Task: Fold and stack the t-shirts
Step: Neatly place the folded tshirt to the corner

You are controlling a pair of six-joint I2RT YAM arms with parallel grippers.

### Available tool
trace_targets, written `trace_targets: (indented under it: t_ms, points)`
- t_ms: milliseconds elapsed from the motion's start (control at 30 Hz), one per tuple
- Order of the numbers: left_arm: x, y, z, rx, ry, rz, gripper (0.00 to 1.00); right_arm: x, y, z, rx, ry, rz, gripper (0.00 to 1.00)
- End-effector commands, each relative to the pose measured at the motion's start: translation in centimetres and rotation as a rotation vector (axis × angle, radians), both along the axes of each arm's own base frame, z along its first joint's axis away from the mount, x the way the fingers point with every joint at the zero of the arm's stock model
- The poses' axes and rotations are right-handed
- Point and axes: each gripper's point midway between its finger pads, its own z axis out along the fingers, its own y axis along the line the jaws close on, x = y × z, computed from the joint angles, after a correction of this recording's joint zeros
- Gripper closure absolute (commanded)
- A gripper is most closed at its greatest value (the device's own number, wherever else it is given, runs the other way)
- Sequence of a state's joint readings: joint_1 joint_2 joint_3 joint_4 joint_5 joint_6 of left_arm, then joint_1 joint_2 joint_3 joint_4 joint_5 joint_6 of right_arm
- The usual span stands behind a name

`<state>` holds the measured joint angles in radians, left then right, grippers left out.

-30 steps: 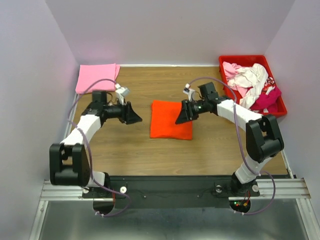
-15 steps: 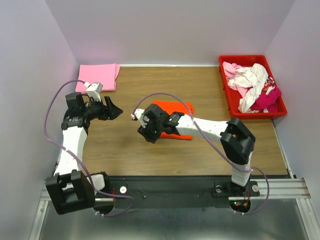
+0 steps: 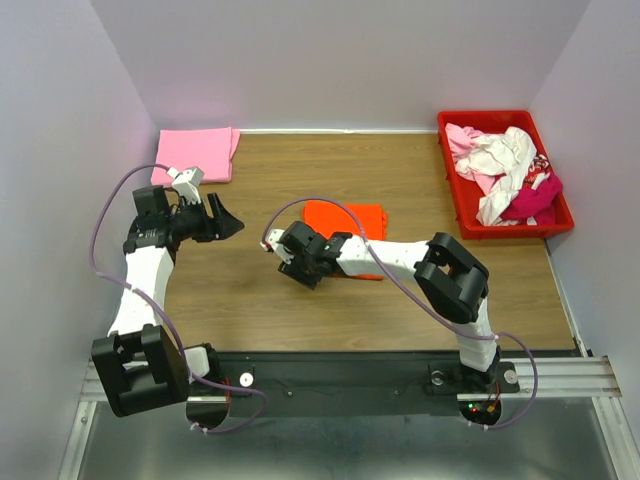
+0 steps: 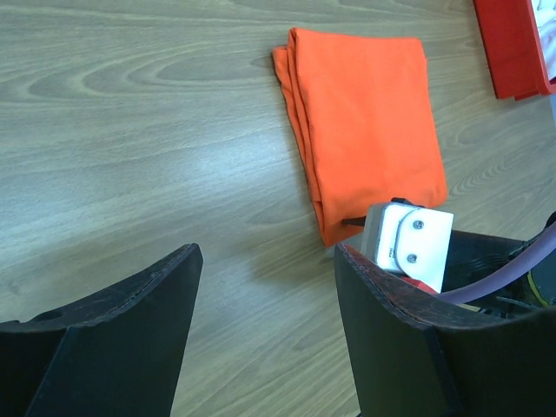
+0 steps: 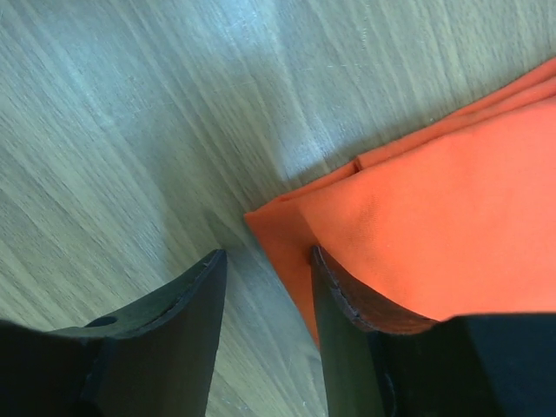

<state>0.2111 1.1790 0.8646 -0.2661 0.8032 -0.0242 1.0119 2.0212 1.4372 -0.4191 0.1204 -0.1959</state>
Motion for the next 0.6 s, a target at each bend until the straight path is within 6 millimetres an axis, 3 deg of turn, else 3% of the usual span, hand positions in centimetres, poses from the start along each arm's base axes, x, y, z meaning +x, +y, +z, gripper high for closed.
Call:
trace_targets:
  t_ms: [0,133,167,233,267,300,367,567]
  points:
    - [0.7,0.1,1.6,0.004,-0.071,-0.005,0.26,0.4,1.3,0.6,0.010,-0.038,0.018,0.52]
    - [1.0,0.4,0.9,0.002,-0.053,0.017,0.26,-0.2,0.8,-1.4,-0.022,-0.002,0.013,0.64]
    - [1.1,0.4,0.6,-0.003,-0.049,0.027,0.26,-0.2,0.6,-1.8,-0.029,0.003,0.012,0.74]
    - [1.4,0.4,0.6,-0.021,-0.065,0.040,0.26,-0.1,0.5,-1.7,-0.028,0.003,0.011,0.83]
    - [1.1,0.0,-0.3,-0.058,-0.029,0.053,0.26,0.1,0.5,-1.5,-0.024,0.000,0.006,0.95]
    - [1.2,-0.2,-0.5,-0.080,-0.040,0.048,0.26,0.4,0.5,-1.1,-0.013,-0.005,0.001,1.00]
    - [0.3,-1.0,-2.8,-0.158,0.049,0.067,0.26,1.3,0.7,0.6,0.027,-0.016,-0.011,0.99]
    - [0.3,-2.8,-5.9,-0.271,0.122,0.064,0.25,2.6,2.0,6.1,0.192,-0.011,-0.024,0.99]
